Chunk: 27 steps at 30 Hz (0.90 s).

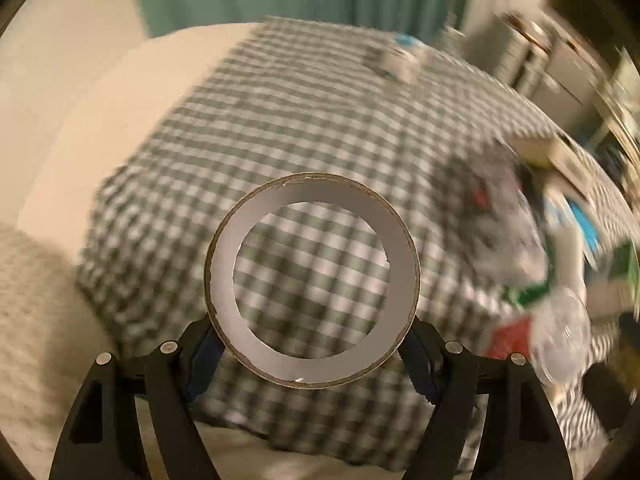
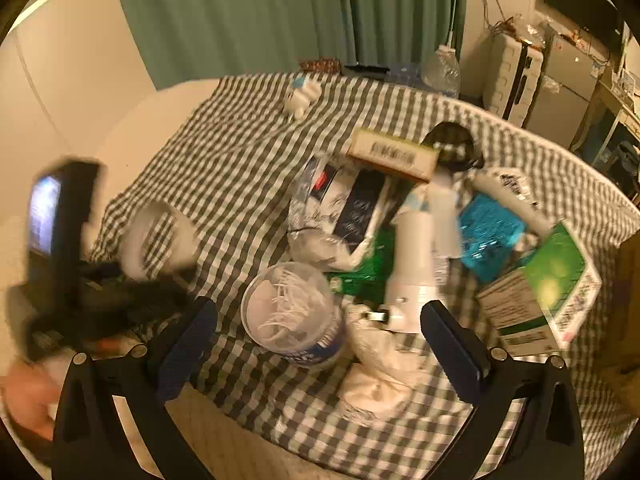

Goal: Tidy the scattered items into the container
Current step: 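Drop the tape roll from the left tool while the right tool drops the cup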

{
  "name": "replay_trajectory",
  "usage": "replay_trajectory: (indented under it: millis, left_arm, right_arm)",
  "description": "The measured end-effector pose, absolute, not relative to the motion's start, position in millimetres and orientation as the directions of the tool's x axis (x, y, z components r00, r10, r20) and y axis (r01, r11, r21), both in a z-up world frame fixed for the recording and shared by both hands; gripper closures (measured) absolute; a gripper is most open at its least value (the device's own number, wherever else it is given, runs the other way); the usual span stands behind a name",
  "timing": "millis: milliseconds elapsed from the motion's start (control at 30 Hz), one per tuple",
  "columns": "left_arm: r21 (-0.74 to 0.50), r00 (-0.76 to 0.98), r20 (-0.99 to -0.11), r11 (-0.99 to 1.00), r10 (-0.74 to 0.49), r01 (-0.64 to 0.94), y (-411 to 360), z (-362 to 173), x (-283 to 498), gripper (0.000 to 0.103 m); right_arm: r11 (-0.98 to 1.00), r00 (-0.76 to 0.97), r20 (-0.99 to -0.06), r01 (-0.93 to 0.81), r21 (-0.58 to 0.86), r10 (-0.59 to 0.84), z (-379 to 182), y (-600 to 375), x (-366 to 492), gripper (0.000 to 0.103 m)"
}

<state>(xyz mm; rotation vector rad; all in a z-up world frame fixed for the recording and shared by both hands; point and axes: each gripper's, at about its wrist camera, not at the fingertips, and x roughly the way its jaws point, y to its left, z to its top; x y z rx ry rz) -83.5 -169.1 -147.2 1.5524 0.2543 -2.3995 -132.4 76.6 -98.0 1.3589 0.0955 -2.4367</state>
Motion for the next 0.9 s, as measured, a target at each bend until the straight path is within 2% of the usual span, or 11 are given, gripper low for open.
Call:
replay_trajectory:
  millis: [133, 200, 233, 267, 300, 533, 667, 800, 900]
  left_arm:
    - [-0.008, -0.391, -0.906, -0.919, -0.160, 0.394, -172, -139, -59, 0.024]
    - [-0.033, -0.400, -0.905, -0.916, -0.142, 0.399, -169, -138, -61, 0.024]
    - [-0.038, -0.407, -0.903, -0.918, -0.137, 0.394, -168, -137, -61, 0.024]
    - [-0.034, -0.412, -0.900, -0.922, -0.140, 0.386, -165, -136, -61, 0.024]
    - [-0.027, -0.421, -0.896, -0.927, -0.143, 0.374, -160, -136, -64, 0.024]
    - [-0.035, -0.500, -0.857, -0.953, -0.127, 0.302, -136, -112, -51, 0.024]
    - [-0.050, -0.574, -0.813, -0.971, -0.097, 0.234, -111, -75, -40, 0.024]
    - [-0.067, -0.666, -0.746, -0.990, -0.032, 0.122, -65, -17, -27, 0.024]
    - [-0.075, -0.702, -0.712, -0.997, 0.029, 0.034, -26, 21, -20, 0.024]
  right_arm:
    - [-0.934, -0.408, -0.858, 0.299, 0.198, -0.312, -119, 75, -146, 0.004]
    - [-0.934, -0.394, -0.869, 0.305, 0.183, -0.299, -128, 71, -152, 0.009]
    - [-0.935, -0.383, -0.878, 0.310, 0.172, -0.288, -132, 68, -153, 0.015]
    - [-0.937, -0.365, -0.891, 0.313, 0.154, -0.268, -137, 64, -154, 0.030]
    - [-0.936, -0.347, -0.901, 0.320, 0.146, -0.259, -141, 61, -154, 0.036]
    - [-0.934, -0.374, -0.889, 0.328, 0.139, -0.264, -122, 74, -137, 0.039]
    - [-0.938, -0.438, -0.856, 0.319, 0.137, -0.275, -70, 100, -115, 0.039]
    - [-0.944, -0.516, -0.806, 0.292, 0.153, -0.290, -5, 136, -93, 0.039]
    - [-0.961, -0.585, -0.770, 0.244, 0.130, -0.253, 46, 175, -73, 0.039]
